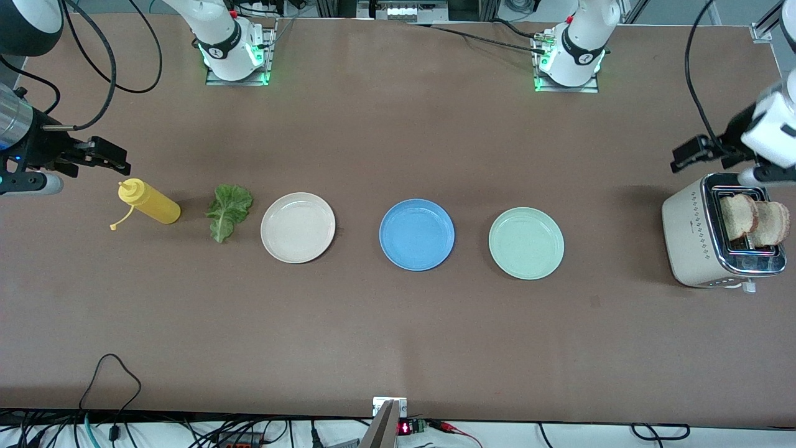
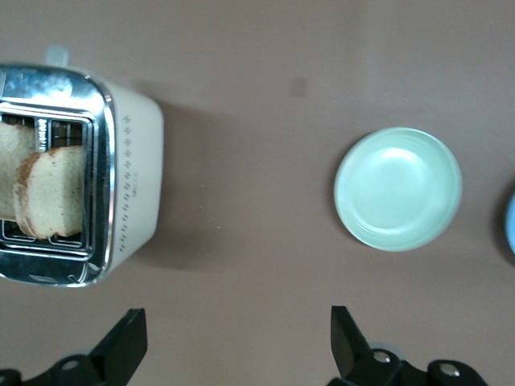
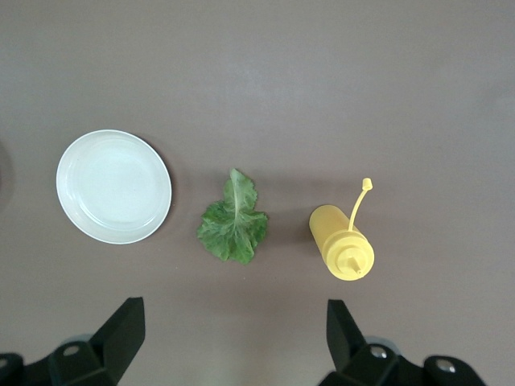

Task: Make sandwich in blue plate with both arms
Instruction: 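Reach the left gripper to the toaster while the right gripper nears the lettuce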

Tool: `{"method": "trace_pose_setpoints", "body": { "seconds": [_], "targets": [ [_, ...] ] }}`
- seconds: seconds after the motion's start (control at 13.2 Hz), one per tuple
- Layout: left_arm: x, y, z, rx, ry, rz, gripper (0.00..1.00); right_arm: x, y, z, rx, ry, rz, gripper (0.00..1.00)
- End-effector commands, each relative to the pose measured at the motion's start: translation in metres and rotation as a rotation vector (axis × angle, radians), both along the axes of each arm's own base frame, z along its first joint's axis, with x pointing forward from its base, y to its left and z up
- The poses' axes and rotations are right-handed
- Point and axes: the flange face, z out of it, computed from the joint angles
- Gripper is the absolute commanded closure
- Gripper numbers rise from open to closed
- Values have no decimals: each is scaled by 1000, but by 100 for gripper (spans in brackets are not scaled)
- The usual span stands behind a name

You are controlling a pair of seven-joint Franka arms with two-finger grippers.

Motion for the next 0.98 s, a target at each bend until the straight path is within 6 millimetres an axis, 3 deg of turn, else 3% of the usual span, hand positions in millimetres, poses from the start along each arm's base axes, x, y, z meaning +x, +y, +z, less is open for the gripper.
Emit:
{"method": "trace_pose_setpoints", "body": {
  "seconds": [0.0,0.3,0.45,0.91],
  "targets": [
    [23,48,-52,22,39,16,0,8,0,-3,10,6,-16,0],
    [42,122,-101,34,29,-98,0,9,3,-6,7,12,-8,0],
    [44,148,-105,26,26,-130,0,16,6,-26,1,47,12,0],
    [42,173,-123,8,26,-166,0,21,16,-49,-8,97,28,0]
  ]
}}
